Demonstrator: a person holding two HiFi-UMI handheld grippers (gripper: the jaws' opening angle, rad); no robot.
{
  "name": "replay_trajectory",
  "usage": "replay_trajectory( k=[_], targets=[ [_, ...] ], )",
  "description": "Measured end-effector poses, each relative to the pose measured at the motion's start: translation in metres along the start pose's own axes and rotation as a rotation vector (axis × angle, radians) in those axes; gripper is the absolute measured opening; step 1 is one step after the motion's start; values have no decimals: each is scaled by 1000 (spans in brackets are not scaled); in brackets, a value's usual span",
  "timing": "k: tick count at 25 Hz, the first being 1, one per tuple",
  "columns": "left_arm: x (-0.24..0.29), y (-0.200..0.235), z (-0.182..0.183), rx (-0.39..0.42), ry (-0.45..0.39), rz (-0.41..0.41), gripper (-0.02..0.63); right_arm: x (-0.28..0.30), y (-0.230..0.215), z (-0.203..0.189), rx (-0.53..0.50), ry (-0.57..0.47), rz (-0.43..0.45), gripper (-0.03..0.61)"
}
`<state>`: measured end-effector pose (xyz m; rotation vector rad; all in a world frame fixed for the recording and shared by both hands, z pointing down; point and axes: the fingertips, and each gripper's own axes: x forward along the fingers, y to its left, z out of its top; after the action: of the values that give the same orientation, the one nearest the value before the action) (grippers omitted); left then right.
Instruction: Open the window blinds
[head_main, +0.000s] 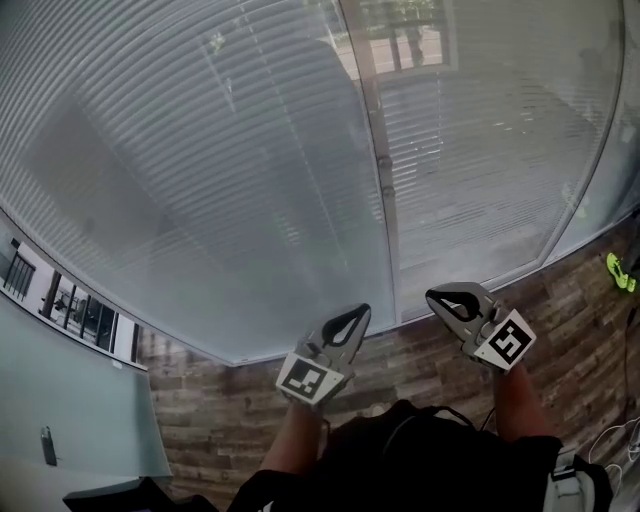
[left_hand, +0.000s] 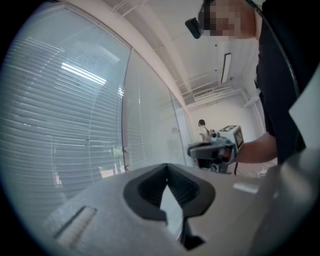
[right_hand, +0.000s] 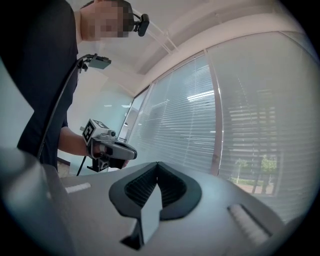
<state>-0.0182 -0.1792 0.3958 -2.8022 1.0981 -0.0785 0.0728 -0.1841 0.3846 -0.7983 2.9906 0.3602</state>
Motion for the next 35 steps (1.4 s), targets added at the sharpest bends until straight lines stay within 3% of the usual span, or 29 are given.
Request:
replay_trajectory(
  k=[8,15,22,35],
  targets=[
    [7,40,-3,11,-8,-82,4,28,-23,-6,-22,23,-124,6],
    [5,54,-14,-13,-16,-148,3,63,-27,-10,-24,36,-161,6],
    [-3,82,-20,-18,-37,-118,4,80,-24,-14,0,63,-159,6],
    [24,85,-27,-53,-34,-115,3,75,-51,-23,-13,109,-153,6]
  ],
)
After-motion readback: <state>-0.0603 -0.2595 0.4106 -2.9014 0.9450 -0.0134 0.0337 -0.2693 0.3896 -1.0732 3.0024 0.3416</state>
